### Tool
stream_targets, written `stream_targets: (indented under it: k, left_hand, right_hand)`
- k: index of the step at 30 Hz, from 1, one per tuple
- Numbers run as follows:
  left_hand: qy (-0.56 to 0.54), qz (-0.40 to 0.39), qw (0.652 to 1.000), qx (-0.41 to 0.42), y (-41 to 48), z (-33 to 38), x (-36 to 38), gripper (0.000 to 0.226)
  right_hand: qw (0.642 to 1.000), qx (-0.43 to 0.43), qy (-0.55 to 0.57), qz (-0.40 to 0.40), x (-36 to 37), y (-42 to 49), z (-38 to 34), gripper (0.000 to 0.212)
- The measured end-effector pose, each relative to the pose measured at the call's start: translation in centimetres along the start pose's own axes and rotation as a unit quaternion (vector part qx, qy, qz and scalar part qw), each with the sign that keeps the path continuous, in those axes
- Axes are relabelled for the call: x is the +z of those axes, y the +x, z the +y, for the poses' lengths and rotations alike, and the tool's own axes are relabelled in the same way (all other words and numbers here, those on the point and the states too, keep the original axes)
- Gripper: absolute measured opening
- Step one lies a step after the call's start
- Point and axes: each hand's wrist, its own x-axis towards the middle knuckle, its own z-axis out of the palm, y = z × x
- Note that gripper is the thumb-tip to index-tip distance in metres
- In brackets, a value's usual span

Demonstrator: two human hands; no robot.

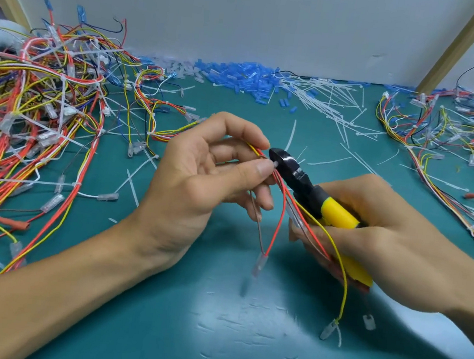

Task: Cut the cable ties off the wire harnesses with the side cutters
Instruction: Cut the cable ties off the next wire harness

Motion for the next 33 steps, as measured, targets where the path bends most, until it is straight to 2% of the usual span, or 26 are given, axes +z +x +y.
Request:
stream_targets:
  k: [3, 9, 20, 24, 33]
  left_hand:
    - [-0.019, -0.012, 0.999, -0.034, 0.05, -0.11, -0.09, 0.021]
    - [-0.031, -0.016, 0.998, -0.053, 0.07, -0.19, -0.11, 0.021]
    - [-0.045, -0.023, 0.996, -0.074, 0.07, -0.08, -0.12, 0.024]
    - [-0.054, -0.021, 0.996, -0.074, 0.06, -0.03, -0.23, 0.029]
    - [-0.045, -0.014, 0.997, -0.065, 0.14, -0.24, -0.21, 0.022]
  right_hand:
    - [0.998, -0.008, -0.059, 0.032, 0.29, 0.01, 0.39, 0.035]
    - [0.994, -0.016, -0.098, 0.039, 0.54, -0.62, -0.22, 0.032]
    - [0.996, -0.009, -0.081, 0.032, 0.53, -0.71, -0.44, 0.023]
    - [0.997, -0.005, -0.066, 0.031, 0.4, -0.61, -0.19, 0.026]
    - [0.996, -0.008, -0.081, 0.035, 0.43, -0.56, 0.02, 0.027]
